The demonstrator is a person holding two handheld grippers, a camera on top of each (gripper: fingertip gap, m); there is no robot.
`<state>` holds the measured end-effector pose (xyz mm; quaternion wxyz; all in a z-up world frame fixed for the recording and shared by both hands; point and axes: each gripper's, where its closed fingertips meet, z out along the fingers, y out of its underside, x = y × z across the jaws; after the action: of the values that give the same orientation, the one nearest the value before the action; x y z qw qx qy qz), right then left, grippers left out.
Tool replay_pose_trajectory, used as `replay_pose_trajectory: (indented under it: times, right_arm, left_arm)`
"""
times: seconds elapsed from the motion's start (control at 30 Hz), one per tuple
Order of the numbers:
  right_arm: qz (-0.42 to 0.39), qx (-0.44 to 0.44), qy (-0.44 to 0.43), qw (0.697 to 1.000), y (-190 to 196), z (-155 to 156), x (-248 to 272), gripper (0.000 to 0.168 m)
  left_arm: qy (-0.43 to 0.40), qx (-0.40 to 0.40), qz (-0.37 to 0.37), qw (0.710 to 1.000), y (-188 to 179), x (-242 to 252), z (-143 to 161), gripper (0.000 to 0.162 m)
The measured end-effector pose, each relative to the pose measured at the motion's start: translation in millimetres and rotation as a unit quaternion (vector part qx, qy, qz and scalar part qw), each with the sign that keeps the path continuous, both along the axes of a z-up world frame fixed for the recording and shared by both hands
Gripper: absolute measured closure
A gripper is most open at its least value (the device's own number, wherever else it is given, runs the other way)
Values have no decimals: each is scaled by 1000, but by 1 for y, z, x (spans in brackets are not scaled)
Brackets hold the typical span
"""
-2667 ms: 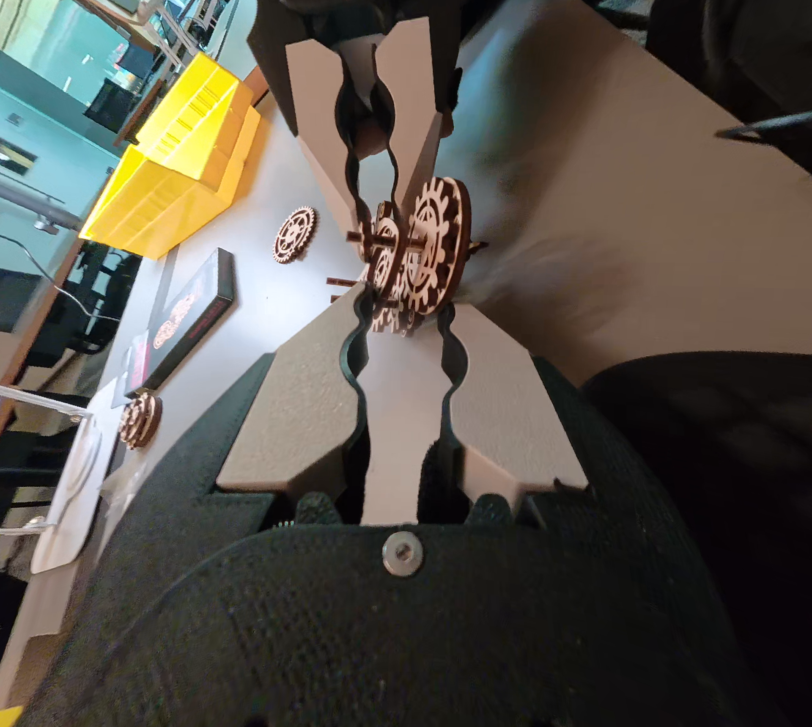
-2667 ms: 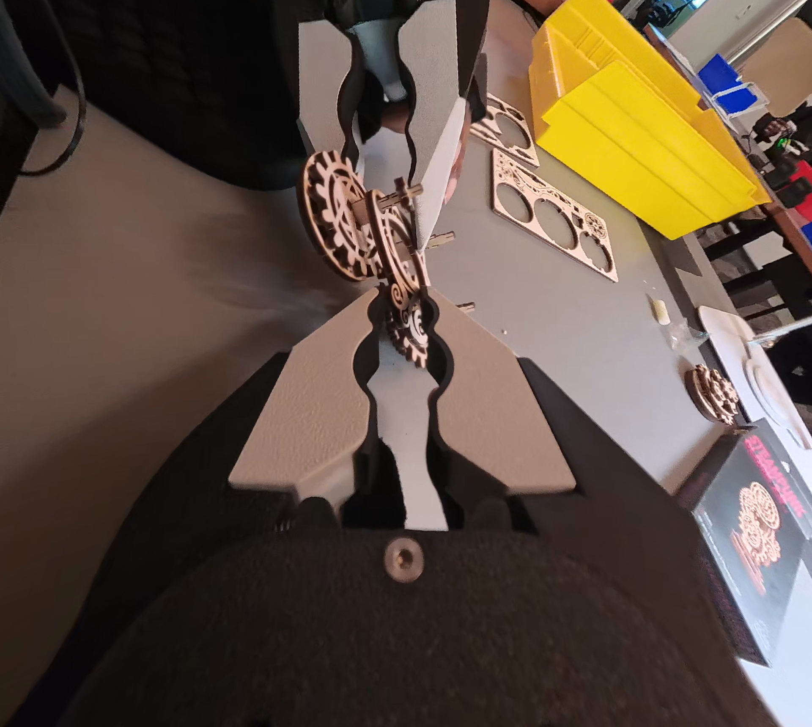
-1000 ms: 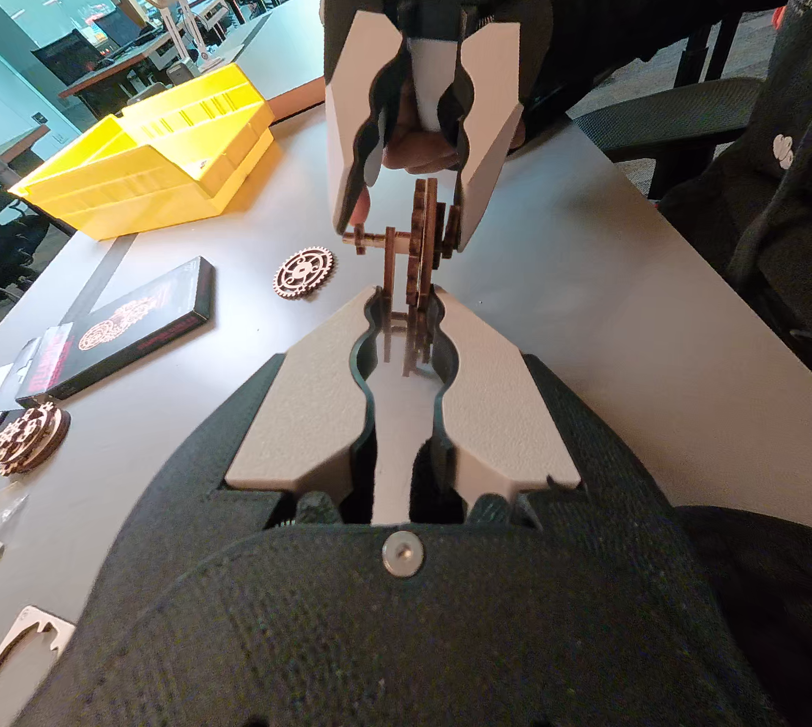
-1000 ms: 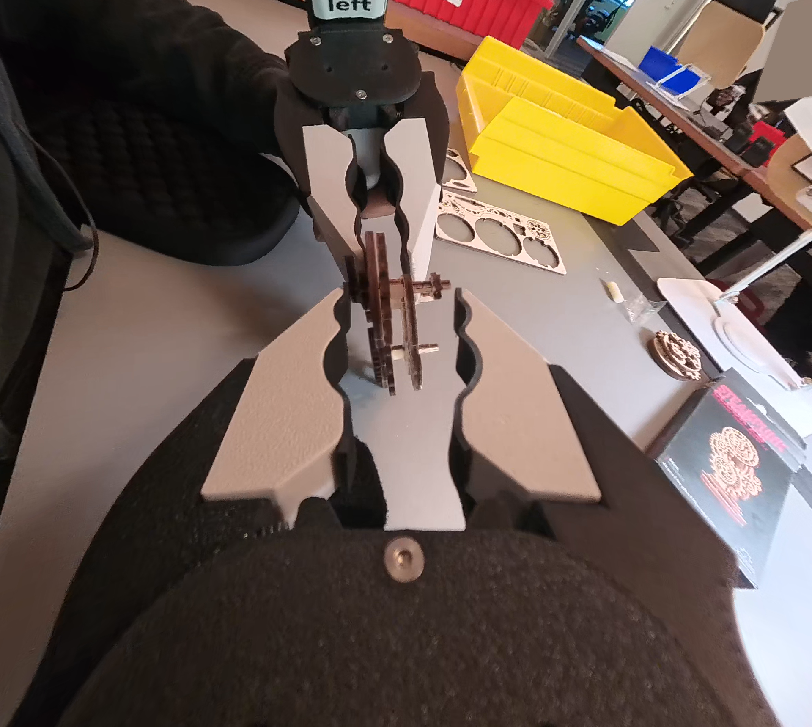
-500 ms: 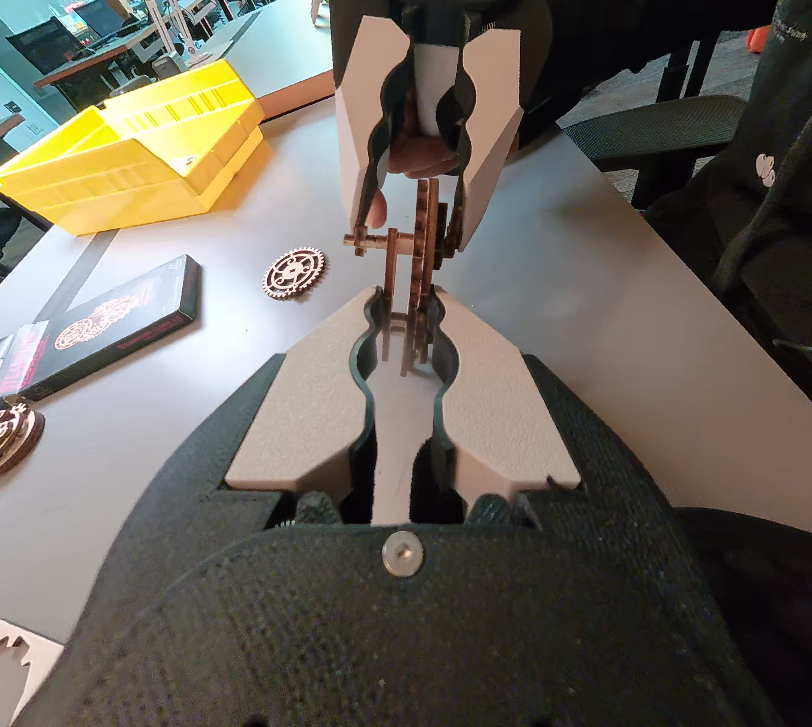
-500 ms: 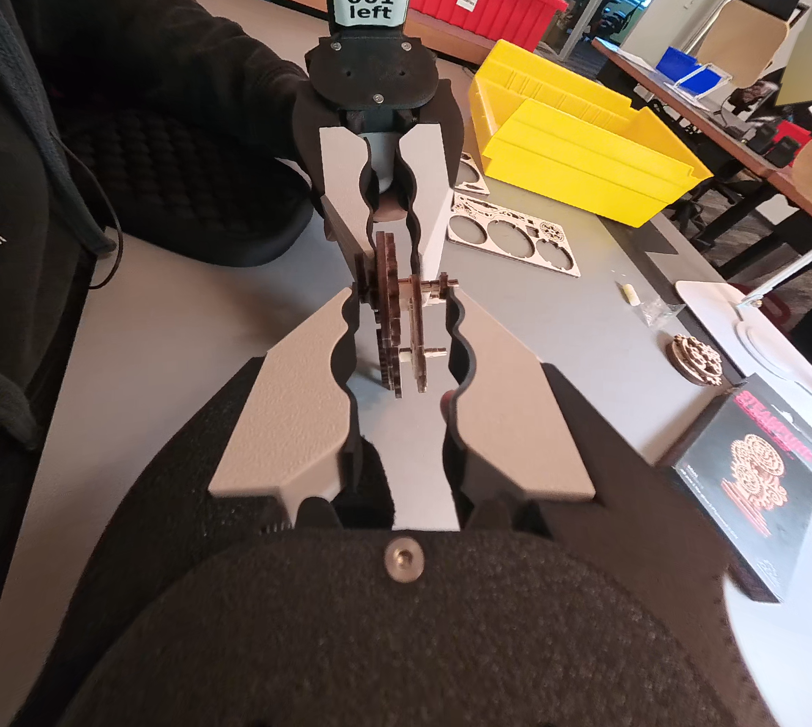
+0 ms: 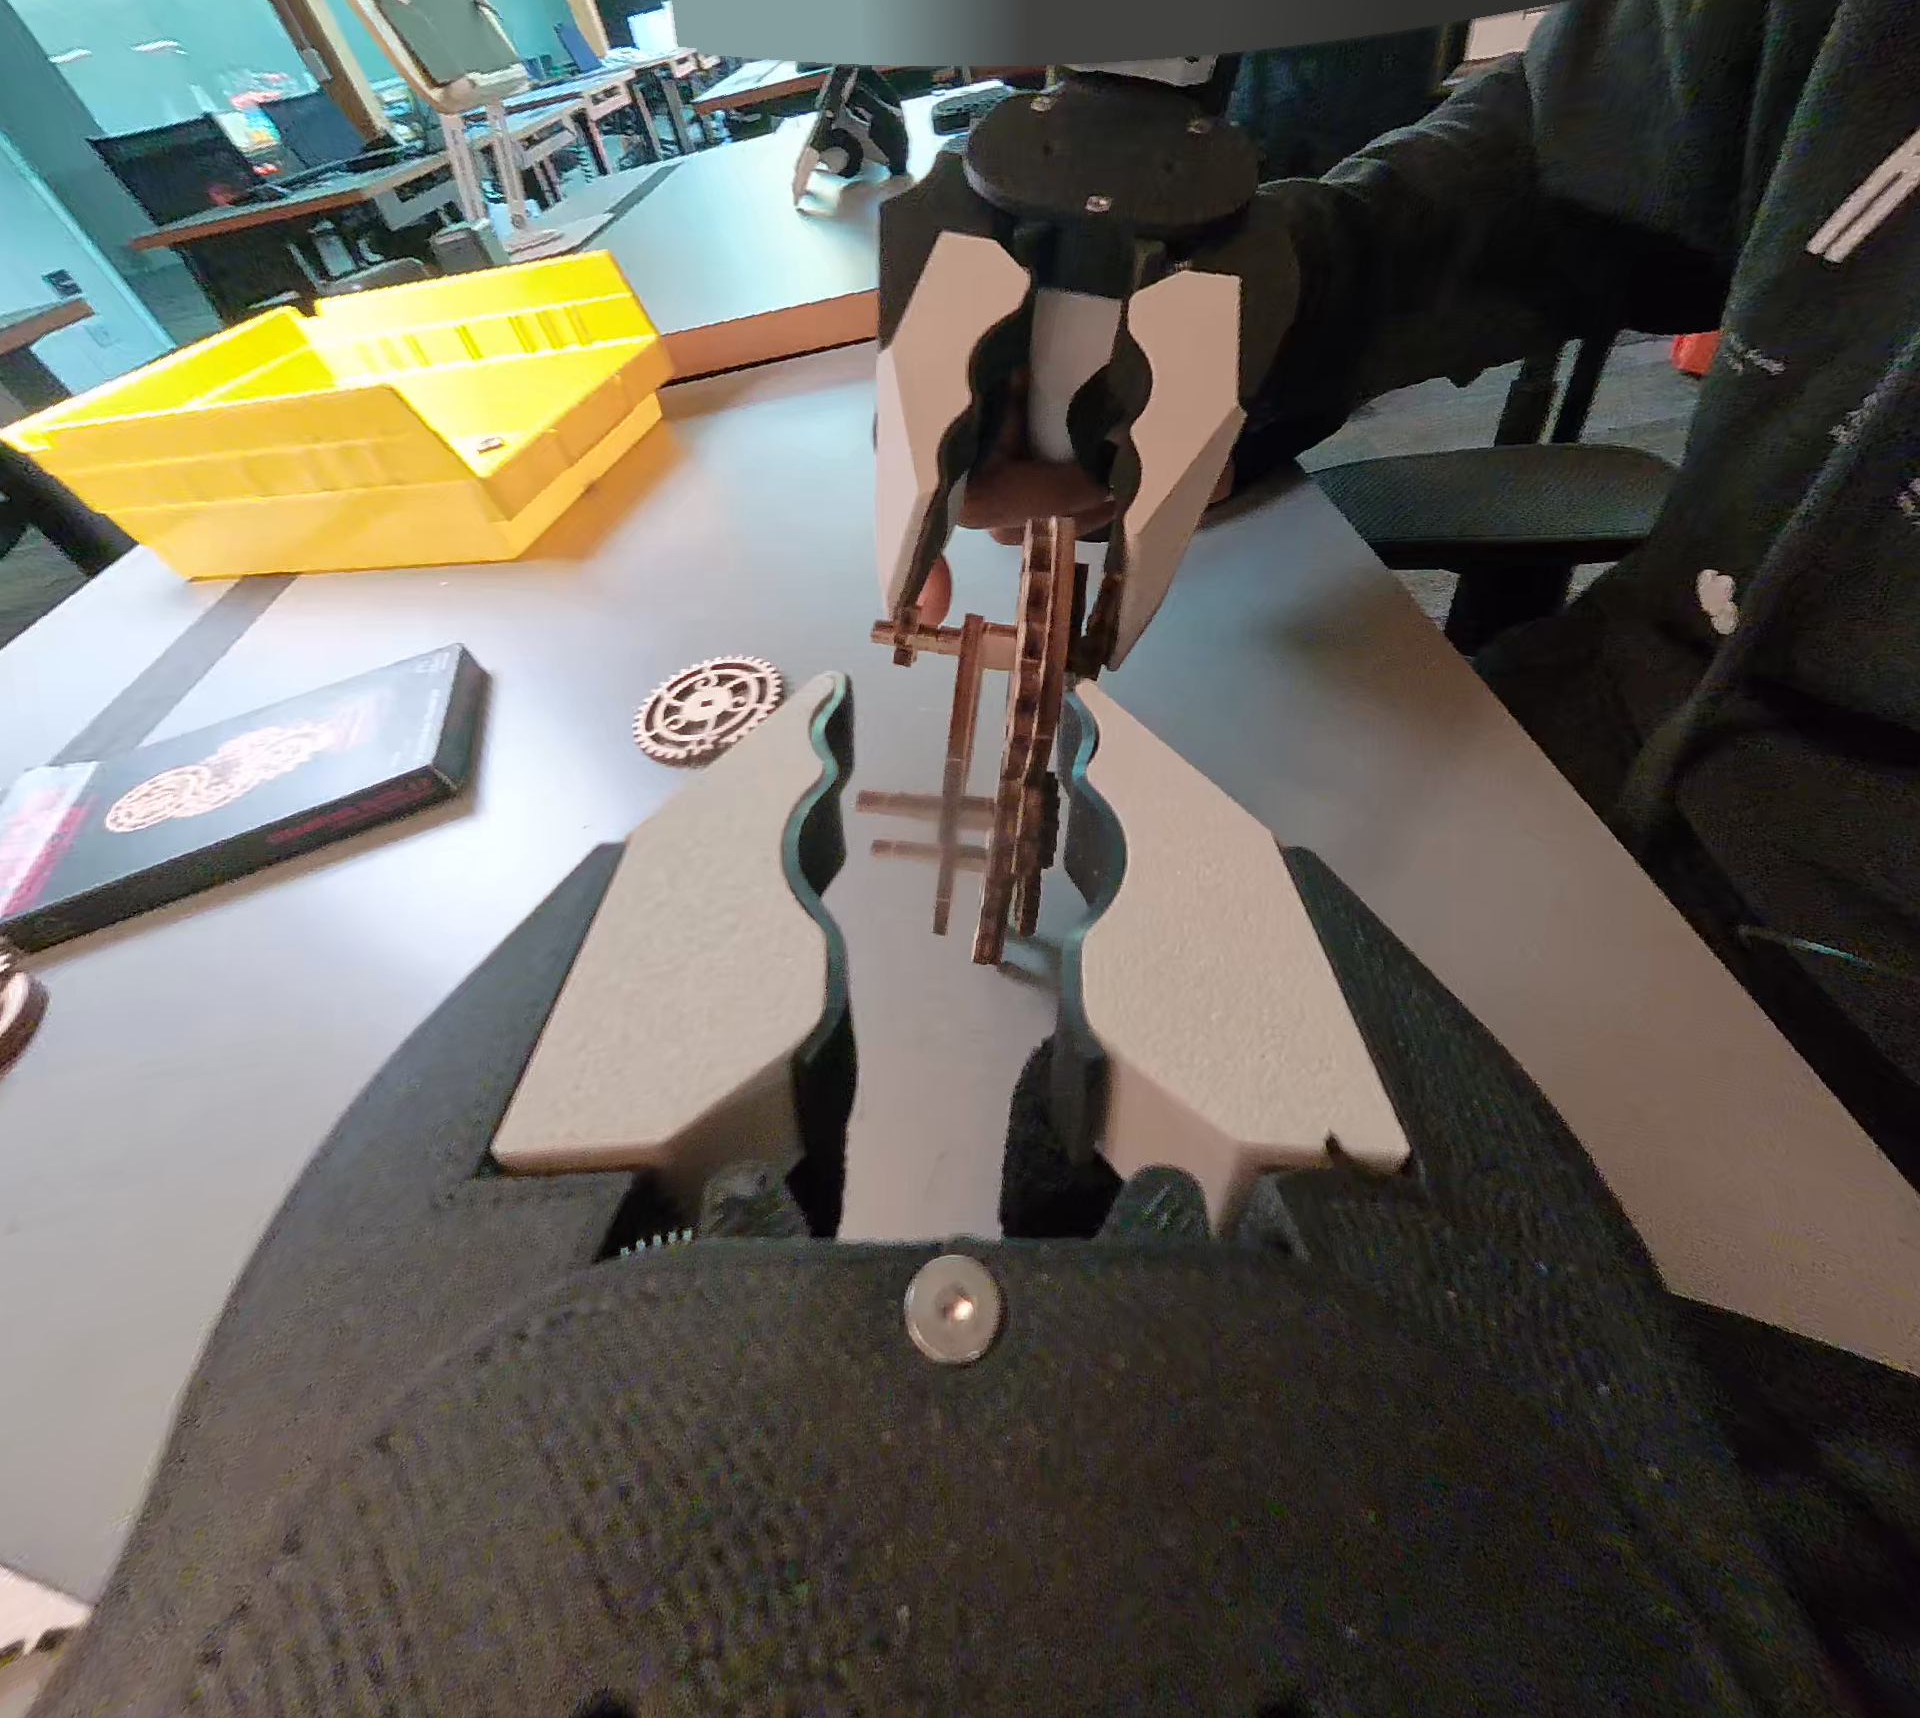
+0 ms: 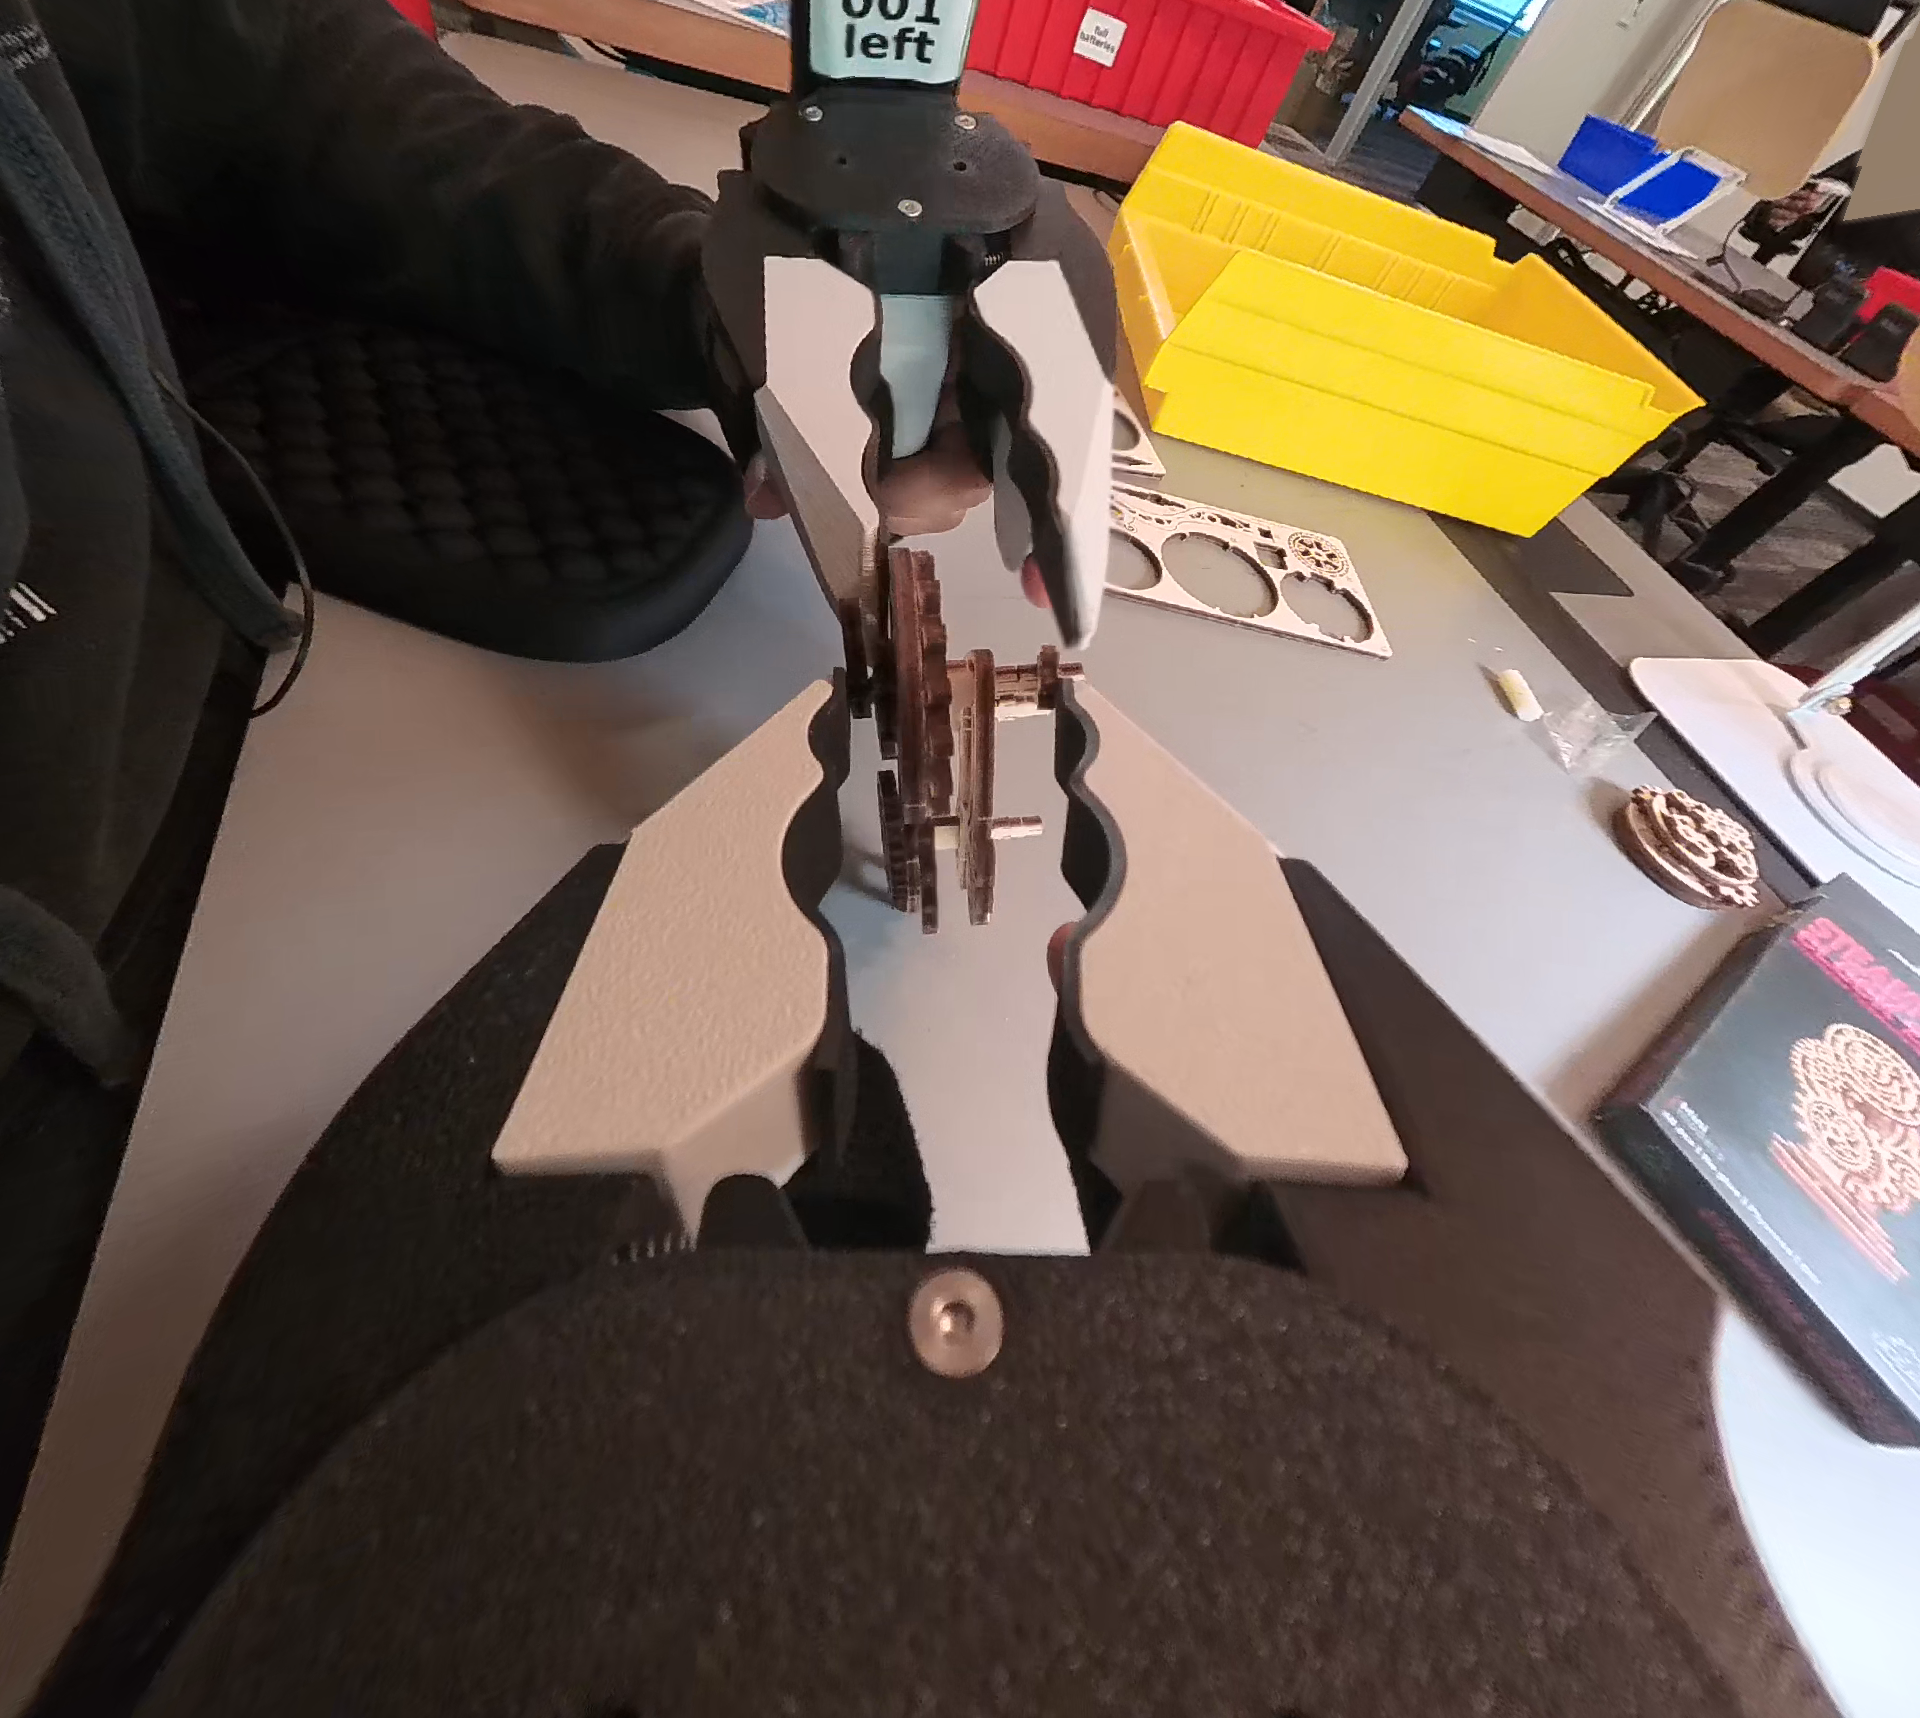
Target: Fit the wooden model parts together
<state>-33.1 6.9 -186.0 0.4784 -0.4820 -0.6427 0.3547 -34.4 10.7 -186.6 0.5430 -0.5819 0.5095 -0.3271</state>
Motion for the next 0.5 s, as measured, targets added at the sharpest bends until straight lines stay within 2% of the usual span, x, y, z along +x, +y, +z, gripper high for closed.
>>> replay_pose_trajectory:
  times: [0.07, 0.17, 0.5]
  right_arm:
    - [3, -2, 2, 1000, -2, 0, 1, 131]
    - [6, 0, 1, 1000, -2, -1, 0, 131]
    - [24, 0, 3, 1000, -9, -1, -1, 131]
  left_arm:
    - [-1, 0, -11, 1000, -4, 2, 0, 130]
    - [-13, -16, -36, 999, -12, 6, 2, 123]
    - [-9, -17, -39, 999, -13, 8, -1, 129]
